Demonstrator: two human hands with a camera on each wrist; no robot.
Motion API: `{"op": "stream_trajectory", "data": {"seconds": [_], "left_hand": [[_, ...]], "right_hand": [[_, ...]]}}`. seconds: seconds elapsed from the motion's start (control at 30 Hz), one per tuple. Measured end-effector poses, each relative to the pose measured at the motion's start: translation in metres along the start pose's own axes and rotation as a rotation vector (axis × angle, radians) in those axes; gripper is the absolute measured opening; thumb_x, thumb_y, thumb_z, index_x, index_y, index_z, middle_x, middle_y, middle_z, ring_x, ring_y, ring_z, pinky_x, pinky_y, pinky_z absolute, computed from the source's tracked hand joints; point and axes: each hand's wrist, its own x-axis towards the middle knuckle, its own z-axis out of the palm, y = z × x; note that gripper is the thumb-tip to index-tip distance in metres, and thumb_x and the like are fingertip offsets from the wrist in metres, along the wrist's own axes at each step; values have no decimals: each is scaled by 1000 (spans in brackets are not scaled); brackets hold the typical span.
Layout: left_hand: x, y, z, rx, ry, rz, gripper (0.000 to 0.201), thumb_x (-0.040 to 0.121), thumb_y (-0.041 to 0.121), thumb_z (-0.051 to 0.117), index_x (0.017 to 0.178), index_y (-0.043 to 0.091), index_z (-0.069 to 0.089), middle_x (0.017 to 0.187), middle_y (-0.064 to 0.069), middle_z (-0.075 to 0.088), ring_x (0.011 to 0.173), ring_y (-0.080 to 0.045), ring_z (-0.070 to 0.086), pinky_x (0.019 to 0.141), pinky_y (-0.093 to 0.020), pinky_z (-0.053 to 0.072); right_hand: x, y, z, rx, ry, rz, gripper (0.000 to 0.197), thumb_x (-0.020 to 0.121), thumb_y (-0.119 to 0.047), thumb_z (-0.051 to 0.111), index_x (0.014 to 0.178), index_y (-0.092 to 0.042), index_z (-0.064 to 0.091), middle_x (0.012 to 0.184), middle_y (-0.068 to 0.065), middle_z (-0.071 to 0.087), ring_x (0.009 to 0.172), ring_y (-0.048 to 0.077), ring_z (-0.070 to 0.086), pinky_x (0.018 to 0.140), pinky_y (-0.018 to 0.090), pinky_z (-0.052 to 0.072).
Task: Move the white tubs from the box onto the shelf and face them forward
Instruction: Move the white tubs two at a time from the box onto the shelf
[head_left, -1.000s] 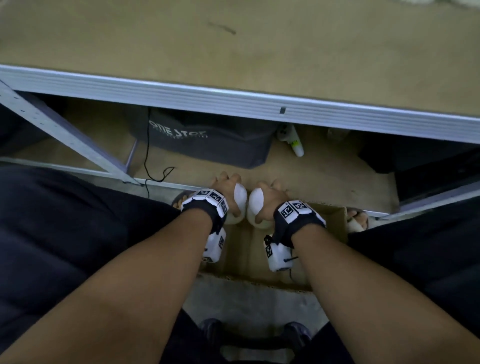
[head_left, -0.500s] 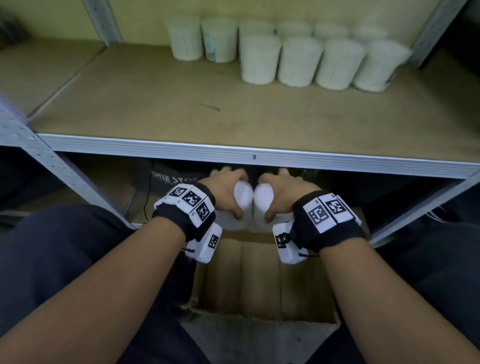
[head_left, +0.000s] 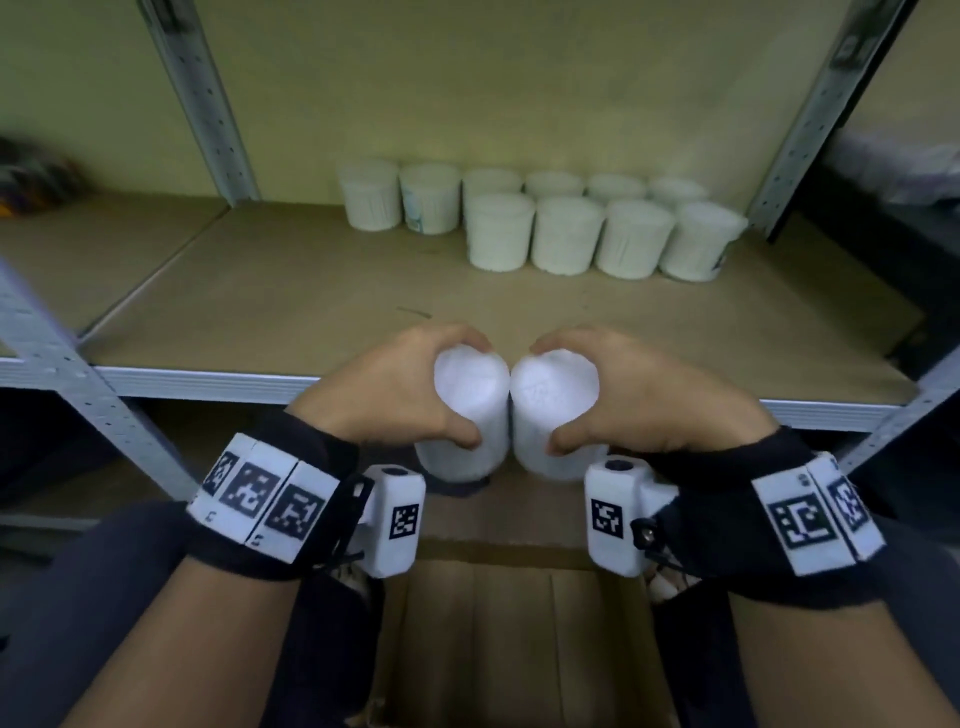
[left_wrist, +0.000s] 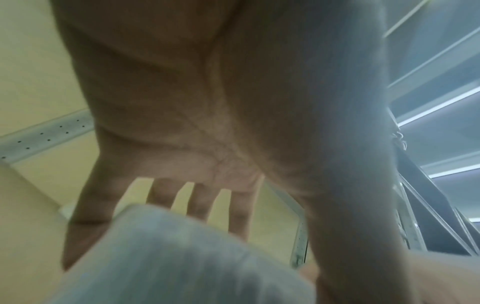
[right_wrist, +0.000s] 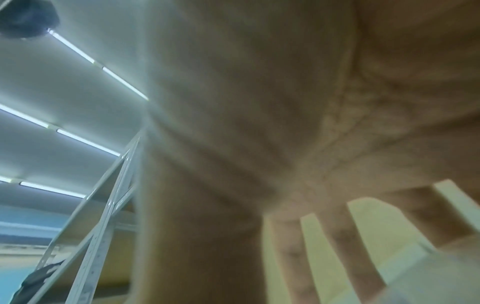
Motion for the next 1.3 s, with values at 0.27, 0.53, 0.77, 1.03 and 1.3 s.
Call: {"op": "stream_trajectory", "data": {"seconds": [0.27,0.53,0.77,1.03,1.3], "left_hand": [[12,-10,-12,-212,333,7,48,56,38,82,99,35,59,115,17,59,109,-8,55,93,-31,46],[34,-23,5,-142,412,38,40,66,25,81,102,26,65,131,6,53,126,-11,48,108,-30,35],[37,-29,7,-106,398,57,39,72,32,78,107,29,62,128,7,53,131,-15,43,112,-37,33],[25,-24,-1,43,395,45,39,76,40,74,113,33,62,124,9,50,122,-12,40,102,-25,29],[25,-11,-2,173,444,-6,25,83,35,68,105,24,68,111,3,64,115,-18,48,96,-24,33]], "right_hand": [[24,8,9,276,385,-66,48,65,-30,84,109,-30,64,123,-8,50,114,6,48,91,15,31],[56,17,36,312,513,-40,45,68,-28,83,111,-21,69,131,-2,52,121,10,51,95,10,29],[60,17,38,291,517,-47,47,73,-32,80,118,-24,66,140,-2,48,131,14,45,107,19,29],[47,13,30,179,566,-62,27,82,-28,70,108,-23,69,121,-5,58,118,15,44,88,2,22],[47,9,25,126,529,-45,19,87,-28,66,103,-20,72,110,-8,68,116,14,50,84,10,25]]}}
